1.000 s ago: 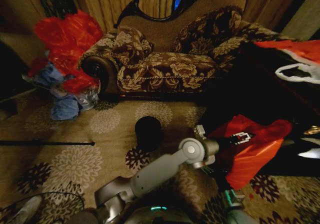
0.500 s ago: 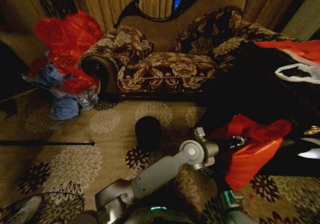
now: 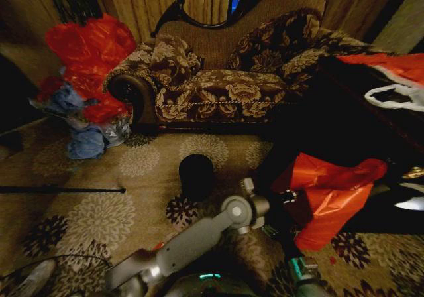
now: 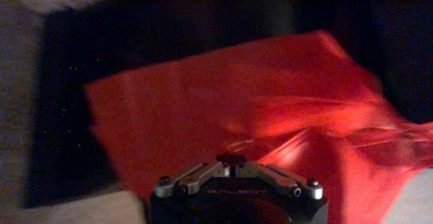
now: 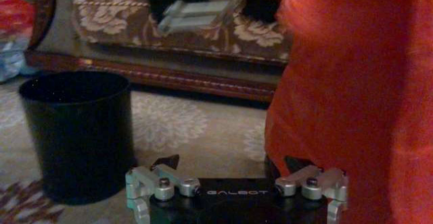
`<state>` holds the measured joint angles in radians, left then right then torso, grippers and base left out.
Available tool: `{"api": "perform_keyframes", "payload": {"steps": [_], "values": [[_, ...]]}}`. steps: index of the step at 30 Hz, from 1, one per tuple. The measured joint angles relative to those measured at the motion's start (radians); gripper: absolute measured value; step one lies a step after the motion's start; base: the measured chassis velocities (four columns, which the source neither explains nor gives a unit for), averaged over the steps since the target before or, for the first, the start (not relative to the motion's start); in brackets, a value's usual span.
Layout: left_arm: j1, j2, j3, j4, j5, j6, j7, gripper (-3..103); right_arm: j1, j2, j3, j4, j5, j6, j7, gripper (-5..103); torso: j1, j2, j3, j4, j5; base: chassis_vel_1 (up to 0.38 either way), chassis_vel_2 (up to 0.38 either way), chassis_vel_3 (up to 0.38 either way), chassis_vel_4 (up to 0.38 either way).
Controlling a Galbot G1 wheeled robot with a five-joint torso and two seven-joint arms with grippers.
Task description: Place a garbage bag over the trash bin.
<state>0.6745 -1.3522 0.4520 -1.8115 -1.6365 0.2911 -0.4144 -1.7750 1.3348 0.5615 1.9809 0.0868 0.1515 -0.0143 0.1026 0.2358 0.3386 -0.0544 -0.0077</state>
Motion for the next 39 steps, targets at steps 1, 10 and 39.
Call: {"api": "perform_keyframes", "payload": {"steps": [1, 10, 39], "values": [[0.009, 0.024, -0.009, 0.000, 0.009, 0.004, 0.005, 0, -0.002, 0.001, -0.002, -0.006, -0.006, 0.006, -0.007, 100, 0.000, 0.000, 0.000, 0.0000, 0.0000, 0.000, 0.000, 0.000, 0.000], [0.135, 0.203, -0.159, -0.024, 0.113, 0.028, 0.042, 0, -0.004, -0.007, -0.017, -0.049, -0.021, 0.043, -0.049, 100, 0.000, 0.000, 0.000, 0.0000, -0.0003, 0.000, 0.000, 0.000, 0.000], [0.353, 0.486, -0.513, -0.223, 0.150, 0.117, 0.068, 3, 0.013, -0.046, -0.040, -0.075, 0.006, 0.055, -0.073, 100, 0.000, 0.000, 0.000, -0.0001, 0.0005, 0.000, 0.000, 0.000, 0.000]]}}
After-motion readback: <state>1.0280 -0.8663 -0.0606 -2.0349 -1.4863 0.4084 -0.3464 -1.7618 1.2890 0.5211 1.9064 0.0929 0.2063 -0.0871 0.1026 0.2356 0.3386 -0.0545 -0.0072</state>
